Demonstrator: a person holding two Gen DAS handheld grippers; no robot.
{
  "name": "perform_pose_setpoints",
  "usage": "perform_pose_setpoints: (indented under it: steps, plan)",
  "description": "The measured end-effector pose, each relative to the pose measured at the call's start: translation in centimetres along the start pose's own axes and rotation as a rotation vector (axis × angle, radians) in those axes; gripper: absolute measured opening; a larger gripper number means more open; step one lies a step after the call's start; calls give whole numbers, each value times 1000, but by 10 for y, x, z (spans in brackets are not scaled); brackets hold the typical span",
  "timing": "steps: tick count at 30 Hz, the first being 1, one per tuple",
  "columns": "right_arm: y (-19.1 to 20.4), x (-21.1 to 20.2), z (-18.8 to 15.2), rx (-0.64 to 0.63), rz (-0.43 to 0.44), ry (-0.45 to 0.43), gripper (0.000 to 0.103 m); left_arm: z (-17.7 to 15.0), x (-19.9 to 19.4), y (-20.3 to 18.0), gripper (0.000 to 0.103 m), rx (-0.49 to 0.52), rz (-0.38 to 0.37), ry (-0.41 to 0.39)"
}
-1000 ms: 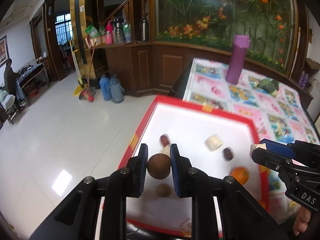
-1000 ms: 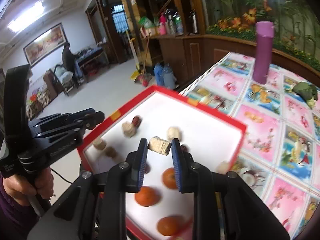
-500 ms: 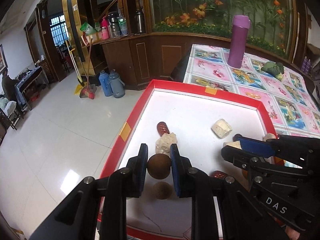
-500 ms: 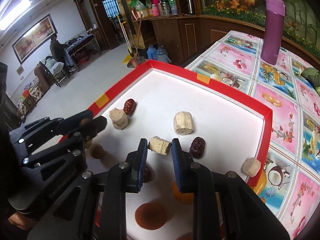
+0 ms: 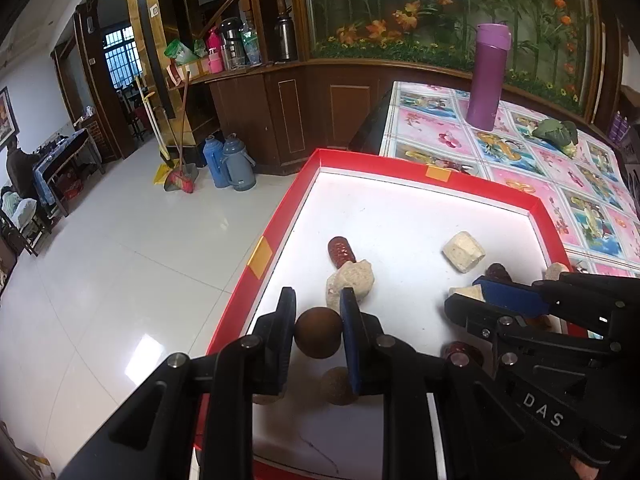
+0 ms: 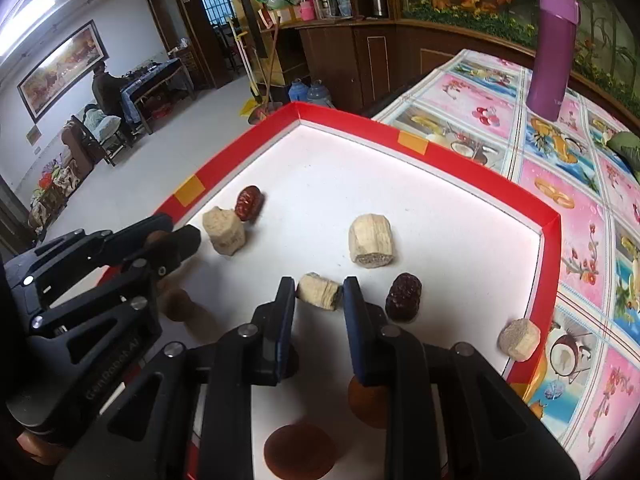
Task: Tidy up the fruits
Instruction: 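Carry the kiwi and pastry over the white tray and lower them in, then open both tools to release the kiwi and pastry, then lift away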
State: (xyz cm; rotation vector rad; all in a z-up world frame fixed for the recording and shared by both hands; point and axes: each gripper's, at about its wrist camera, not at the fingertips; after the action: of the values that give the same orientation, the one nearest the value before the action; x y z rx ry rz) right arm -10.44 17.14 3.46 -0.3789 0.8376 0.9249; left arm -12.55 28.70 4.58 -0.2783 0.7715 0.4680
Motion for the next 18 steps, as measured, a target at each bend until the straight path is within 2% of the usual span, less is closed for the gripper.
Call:
perform_pose_setpoints:
  steps: [18]
  plan:
    - [0,5,0,3,3,31,27,-2,7,0,21,4,11,23]
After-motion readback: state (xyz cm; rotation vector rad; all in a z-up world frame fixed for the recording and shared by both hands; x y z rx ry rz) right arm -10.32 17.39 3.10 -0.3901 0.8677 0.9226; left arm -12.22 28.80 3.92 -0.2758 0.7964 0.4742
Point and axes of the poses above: each gripper's, at about its wrist camera, not at the fingertips, and x roughly the way its jaws point, y to its left, z to its top, and after that the axes turned 13 degrees about -x, right-handed
